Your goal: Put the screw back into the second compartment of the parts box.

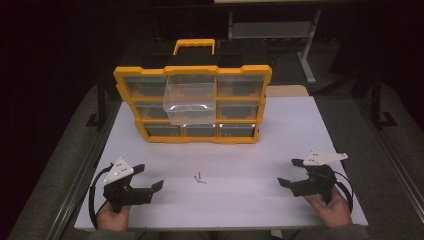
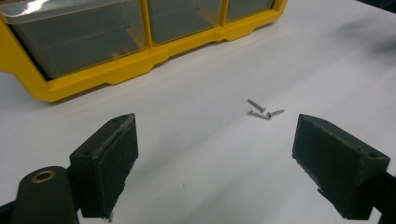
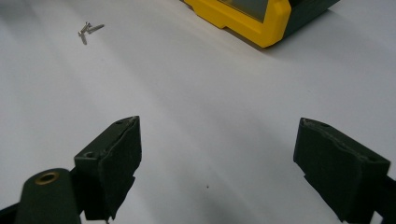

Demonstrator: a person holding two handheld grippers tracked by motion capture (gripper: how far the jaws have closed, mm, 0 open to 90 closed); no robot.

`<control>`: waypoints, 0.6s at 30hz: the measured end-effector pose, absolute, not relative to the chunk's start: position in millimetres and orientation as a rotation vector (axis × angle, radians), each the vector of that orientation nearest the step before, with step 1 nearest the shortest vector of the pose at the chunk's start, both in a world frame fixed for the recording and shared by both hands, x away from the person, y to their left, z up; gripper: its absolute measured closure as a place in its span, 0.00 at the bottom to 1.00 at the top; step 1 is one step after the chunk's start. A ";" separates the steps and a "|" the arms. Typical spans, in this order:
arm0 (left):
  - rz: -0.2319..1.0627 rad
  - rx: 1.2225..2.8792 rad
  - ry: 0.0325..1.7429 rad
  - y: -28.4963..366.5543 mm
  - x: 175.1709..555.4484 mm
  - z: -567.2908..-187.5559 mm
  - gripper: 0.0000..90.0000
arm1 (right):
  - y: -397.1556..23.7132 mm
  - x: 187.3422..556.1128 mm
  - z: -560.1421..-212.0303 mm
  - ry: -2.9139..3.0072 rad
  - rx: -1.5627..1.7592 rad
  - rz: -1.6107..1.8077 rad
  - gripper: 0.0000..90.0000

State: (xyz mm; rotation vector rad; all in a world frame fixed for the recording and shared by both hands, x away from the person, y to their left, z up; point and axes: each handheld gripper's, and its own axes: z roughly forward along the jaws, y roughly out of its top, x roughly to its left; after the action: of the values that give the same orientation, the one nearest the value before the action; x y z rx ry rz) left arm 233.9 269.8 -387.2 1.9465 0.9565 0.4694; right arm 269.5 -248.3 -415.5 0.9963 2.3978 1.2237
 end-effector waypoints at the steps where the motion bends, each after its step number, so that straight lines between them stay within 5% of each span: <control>1: 0.466 1.946 0.957 269.2 233.6 -387.2 0.16 | -247.5 269.6 -415.3 2.399 0.998 1.221 0.16; 18: 0.430 1.957 0.932 264.1 232.5 -389.1 0.15 | -223.1 271.8 -401.0 2.439 0.892 1.204 0.16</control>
State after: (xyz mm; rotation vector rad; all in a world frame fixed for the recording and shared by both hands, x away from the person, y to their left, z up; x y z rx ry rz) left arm 232.5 264.1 -389.1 1.9572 0.9320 0.4301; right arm 271.8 -223.1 -401.0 0.8923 2.4391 1.2036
